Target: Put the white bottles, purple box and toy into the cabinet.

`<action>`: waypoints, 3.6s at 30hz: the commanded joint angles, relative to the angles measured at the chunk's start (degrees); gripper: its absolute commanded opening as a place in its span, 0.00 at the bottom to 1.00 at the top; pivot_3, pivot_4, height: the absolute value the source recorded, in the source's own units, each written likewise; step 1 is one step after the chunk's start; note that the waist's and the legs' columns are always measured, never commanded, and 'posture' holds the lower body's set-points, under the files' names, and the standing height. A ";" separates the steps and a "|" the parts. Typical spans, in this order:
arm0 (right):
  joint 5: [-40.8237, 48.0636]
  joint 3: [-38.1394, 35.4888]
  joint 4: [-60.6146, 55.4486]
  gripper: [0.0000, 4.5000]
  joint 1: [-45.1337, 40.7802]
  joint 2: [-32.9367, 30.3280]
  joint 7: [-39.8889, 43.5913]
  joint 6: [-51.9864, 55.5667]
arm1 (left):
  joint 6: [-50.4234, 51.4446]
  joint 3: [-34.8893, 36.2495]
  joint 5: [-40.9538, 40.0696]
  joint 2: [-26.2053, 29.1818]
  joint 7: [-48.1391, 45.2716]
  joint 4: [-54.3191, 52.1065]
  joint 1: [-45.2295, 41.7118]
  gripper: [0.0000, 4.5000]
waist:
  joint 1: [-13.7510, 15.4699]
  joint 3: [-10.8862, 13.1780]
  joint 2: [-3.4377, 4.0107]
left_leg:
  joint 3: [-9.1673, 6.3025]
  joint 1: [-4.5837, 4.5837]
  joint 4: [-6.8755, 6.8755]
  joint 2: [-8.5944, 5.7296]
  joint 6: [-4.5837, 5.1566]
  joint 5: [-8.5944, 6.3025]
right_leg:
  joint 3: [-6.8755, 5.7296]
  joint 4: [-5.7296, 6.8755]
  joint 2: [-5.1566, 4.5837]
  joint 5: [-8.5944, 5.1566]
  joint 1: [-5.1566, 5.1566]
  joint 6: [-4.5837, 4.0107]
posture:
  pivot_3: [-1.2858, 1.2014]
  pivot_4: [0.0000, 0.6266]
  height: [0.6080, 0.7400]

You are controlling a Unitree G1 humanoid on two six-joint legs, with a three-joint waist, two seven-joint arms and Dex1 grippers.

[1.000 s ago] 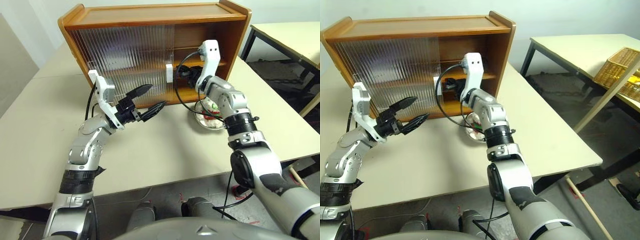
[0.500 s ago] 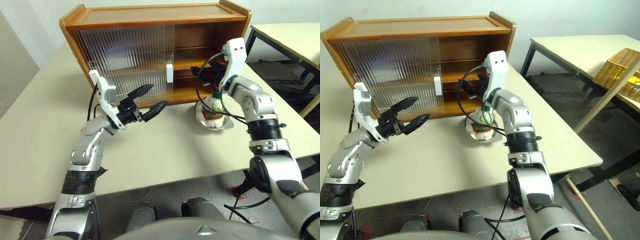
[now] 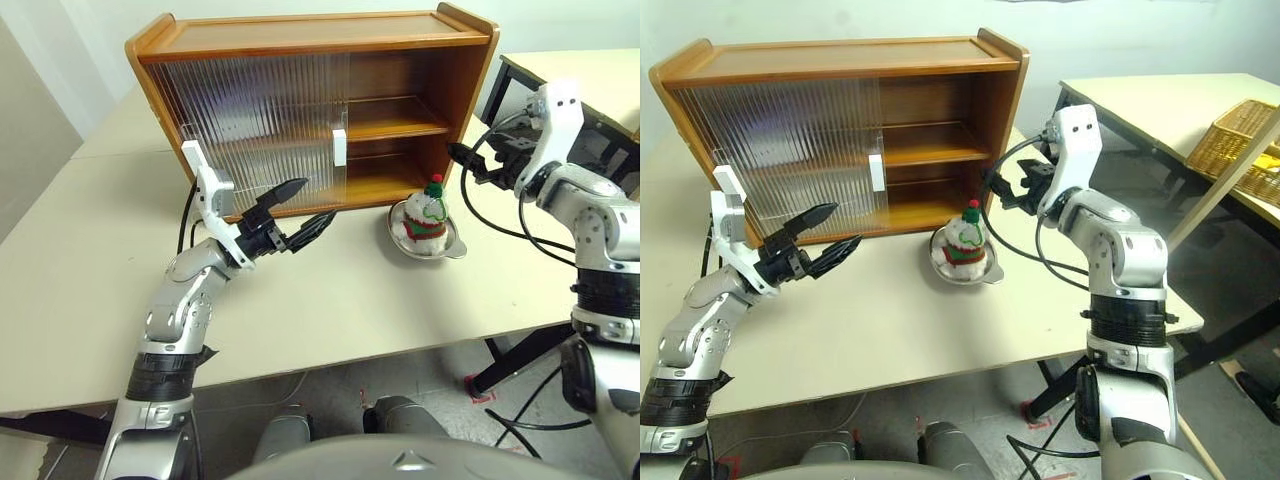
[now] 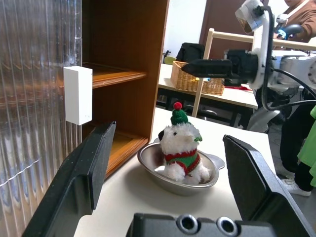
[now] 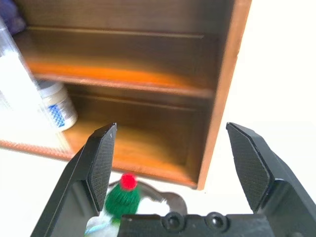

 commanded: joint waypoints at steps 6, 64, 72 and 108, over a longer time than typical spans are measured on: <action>7.61 -1.95 -7.82 0.99 7.56 -2.82 5.41 6.04 | 0.13 0.03 0.21 0.79 -0.94 0.55 -0.75 1.00 | -0.04 0.01 -0.02 | -0.04 0.11 0.00 -0.01 -0.03 -0.02 | 0.02 -0.06 0.12 -0.04 0.14 0.00 | 0.47 0.02 1.00; 4.37 7.03 1.12 0.99 16.04 0.23 6.85 -1.38 | 1.98 1.20 -0.79 3.37 1.30 -3.42 0.24 1.00 | 0.91 0.02 -0.03 | -0.34 -0.24 -0.05 0.12 -0.25 -0.16 | 0.05 -0.32 0.38 -0.29 0.01 0.09 | 0.49 0.00 1.00; 2.19 7.55 4.47 0.99 15.29 1.19 7.25 -4.69 | 1.88 1.33 -0.66 3.41 1.23 -3.08 -0.24 1.00 | 0.94 0.01 -0.03 | -0.34 -0.21 -0.05 0.13 -0.24 -0.15 | 0.05 -0.30 0.39 -0.27 0.03 0.11 | 0.49 0.00 1.00; 4.88 4.98 2.29 0.00 10.09 0.19 11.18 -3.95 | 0.80 0.75 0.11 2.95 -0.12 -0.10 -2.00 1.00 | 1.06 0.01 -0.02 | -0.32 0.04 -0.01 0.14 -0.21 -0.13 | 0.06 -0.28 0.40 -0.19 0.22 0.04 | 0.48 0.00 1.00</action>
